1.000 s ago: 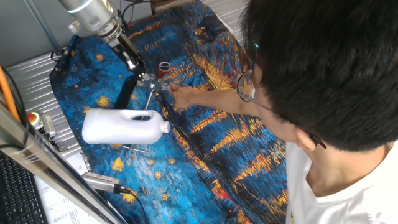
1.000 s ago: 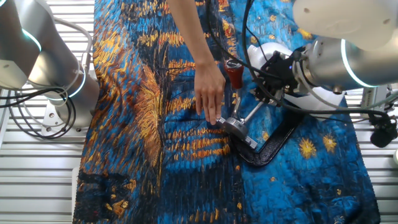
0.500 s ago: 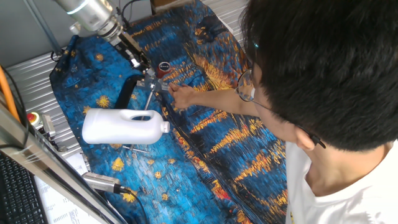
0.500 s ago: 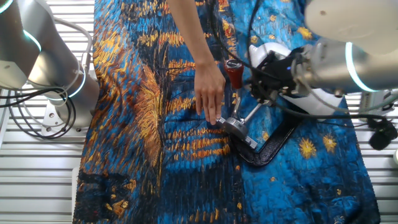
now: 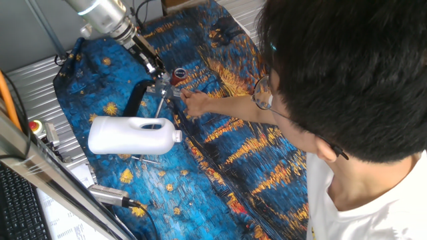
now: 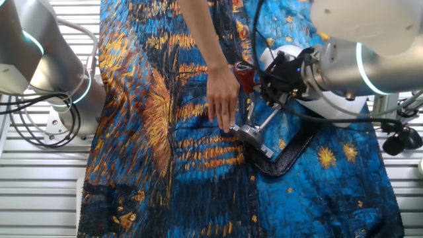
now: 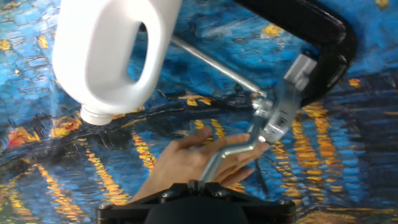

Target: Pull up the lever

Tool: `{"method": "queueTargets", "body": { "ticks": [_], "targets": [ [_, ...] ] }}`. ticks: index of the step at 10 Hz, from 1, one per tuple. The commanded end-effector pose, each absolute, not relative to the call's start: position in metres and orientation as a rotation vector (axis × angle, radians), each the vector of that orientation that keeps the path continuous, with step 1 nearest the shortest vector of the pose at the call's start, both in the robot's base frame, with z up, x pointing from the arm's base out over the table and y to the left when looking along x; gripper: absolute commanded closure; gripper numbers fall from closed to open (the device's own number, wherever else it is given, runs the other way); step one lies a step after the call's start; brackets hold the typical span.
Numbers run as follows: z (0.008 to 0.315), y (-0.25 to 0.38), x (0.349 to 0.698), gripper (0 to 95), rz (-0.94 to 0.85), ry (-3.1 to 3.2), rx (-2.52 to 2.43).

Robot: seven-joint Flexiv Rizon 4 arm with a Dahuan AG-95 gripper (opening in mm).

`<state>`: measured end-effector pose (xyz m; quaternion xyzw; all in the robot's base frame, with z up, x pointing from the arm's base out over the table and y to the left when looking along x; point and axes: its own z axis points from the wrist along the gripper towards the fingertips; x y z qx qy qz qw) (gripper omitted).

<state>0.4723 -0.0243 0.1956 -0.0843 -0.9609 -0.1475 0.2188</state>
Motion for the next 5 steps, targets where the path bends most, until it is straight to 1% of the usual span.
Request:
{"method": "queueTargets", "body": {
  "ticks": [1, 5],
  "targets": [
    [0.1910, -0.0158, 0.4675, 95.0, -0.396, -2.669, -0.236],
    [0.1927, -0.0158, 0.4646, 95.0, -0.409, -2.655, -0.207]
  ]
}}
